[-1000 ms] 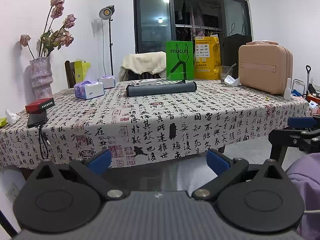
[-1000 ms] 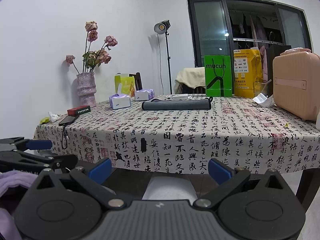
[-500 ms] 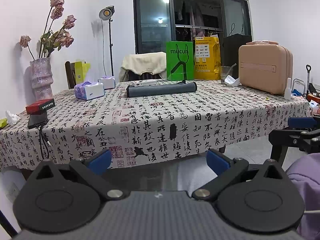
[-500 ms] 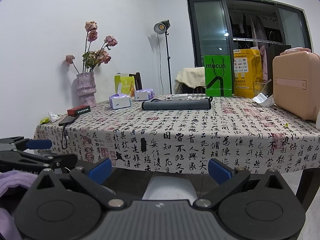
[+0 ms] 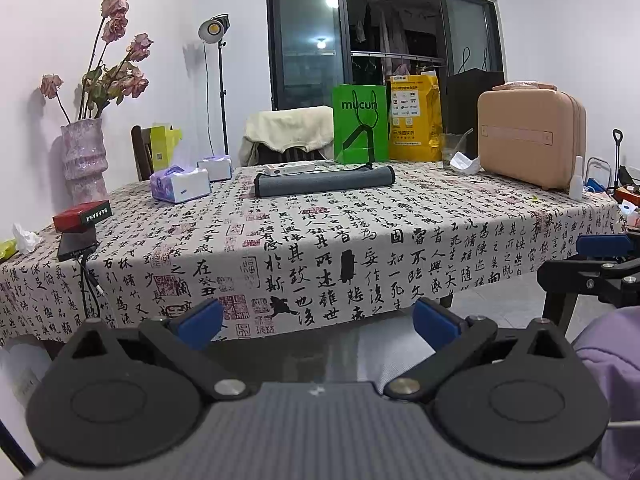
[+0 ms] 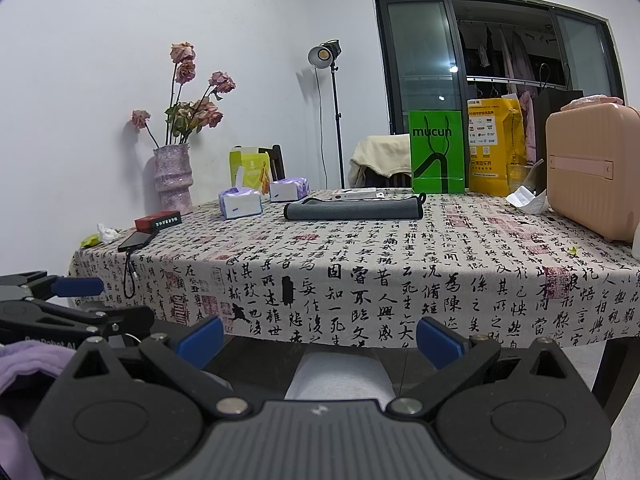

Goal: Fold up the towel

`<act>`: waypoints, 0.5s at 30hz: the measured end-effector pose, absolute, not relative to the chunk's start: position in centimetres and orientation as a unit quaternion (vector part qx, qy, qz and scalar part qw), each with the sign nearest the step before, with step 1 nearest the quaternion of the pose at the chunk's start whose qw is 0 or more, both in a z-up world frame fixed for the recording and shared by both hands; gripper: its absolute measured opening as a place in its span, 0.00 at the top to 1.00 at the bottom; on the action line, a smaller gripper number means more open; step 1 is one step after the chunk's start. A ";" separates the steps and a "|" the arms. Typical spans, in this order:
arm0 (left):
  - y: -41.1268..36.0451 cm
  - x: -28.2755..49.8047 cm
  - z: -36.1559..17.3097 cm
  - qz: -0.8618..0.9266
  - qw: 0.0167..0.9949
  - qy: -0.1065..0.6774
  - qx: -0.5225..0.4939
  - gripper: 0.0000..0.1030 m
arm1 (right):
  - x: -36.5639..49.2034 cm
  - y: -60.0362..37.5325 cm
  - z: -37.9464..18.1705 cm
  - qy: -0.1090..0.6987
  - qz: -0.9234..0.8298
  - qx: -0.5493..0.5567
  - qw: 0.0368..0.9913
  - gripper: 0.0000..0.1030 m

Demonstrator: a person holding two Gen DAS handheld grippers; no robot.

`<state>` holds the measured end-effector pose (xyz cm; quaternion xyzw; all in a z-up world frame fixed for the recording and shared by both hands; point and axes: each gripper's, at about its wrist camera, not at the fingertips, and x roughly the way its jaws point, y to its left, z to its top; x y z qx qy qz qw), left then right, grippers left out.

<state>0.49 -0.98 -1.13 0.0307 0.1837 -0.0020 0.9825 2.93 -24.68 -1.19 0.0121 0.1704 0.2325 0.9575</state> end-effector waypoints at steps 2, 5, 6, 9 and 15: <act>-1.0 0.5 -1.1 -0.002 0.983 0.184 0.031 0.00 | 2.9 -24.6 -1.2 0.170 0.232 0.011 0.958 0.00; -1.0 0.5 -1.1 -0.002 0.983 0.183 0.031 0.00 | 3.0 -24.6 -1.2 0.169 0.233 0.010 0.958 0.00; -1.0 0.5 -1.1 -0.002 0.983 0.183 0.031 0.00 | 3.0 -24.6 -1.2 0.169 0.233 0.010 0.958 0.00; -0.9 0.5 -1.1 -0.002 0.983 0.183 0.031 0.00 | 3.0 -24.6 -1.1 0.169 0.233 0.010 0.958 0.00; -0.9 0.6 -0.9 -0.001 0.983 0.181 0.032 0.00 | 3.0 -24.7 -1.1 0.168 0.233 0.009 0.958 0.00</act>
